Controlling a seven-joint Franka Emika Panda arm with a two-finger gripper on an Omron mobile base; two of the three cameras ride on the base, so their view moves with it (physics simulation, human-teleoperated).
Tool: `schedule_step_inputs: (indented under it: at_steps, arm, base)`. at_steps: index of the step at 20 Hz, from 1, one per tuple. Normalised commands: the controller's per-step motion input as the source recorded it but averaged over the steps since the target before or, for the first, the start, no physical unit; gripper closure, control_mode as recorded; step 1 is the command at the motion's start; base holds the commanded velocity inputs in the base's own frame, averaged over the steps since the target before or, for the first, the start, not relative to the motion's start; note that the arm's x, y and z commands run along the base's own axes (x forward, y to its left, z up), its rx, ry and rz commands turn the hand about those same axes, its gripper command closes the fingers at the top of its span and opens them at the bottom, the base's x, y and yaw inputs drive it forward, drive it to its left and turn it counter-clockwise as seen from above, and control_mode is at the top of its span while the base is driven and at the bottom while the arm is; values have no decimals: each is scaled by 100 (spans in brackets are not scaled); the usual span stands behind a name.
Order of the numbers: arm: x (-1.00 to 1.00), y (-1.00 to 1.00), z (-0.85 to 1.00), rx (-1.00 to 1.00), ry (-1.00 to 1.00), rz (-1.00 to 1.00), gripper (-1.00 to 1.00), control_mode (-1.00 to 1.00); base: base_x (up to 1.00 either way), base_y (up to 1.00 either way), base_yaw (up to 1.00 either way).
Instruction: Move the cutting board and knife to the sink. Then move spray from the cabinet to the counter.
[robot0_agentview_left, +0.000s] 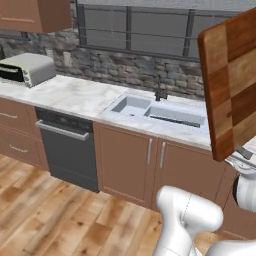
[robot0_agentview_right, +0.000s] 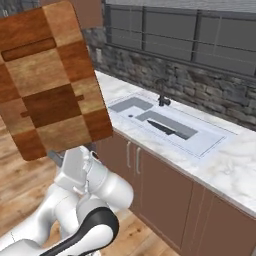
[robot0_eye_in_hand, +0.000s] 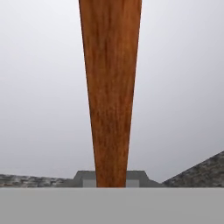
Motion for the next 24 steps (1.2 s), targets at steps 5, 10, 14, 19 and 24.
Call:
schedule_step_inputs:
  at_steps: [5, 10, 14, 19, 24]
  arm:
    - [0, 0, 0, 0, 0, 0, 100, 100]
    - [0, 0, 0, 0, 0, 0, 100, 100]
    - [0, 0, 0, 0, 0, 0, 100, 100]
    - [0, 0, 0, 0, 0, 0, 100, 100]
    - [0, 0, 0, 0, 0, 0, 100, 100]
  base:
    - [100, -24, 6]
    - [100, 75, -52]
    - [100, 89, -69]
    - [100, 55, -50]
    - [52, 42, -25]
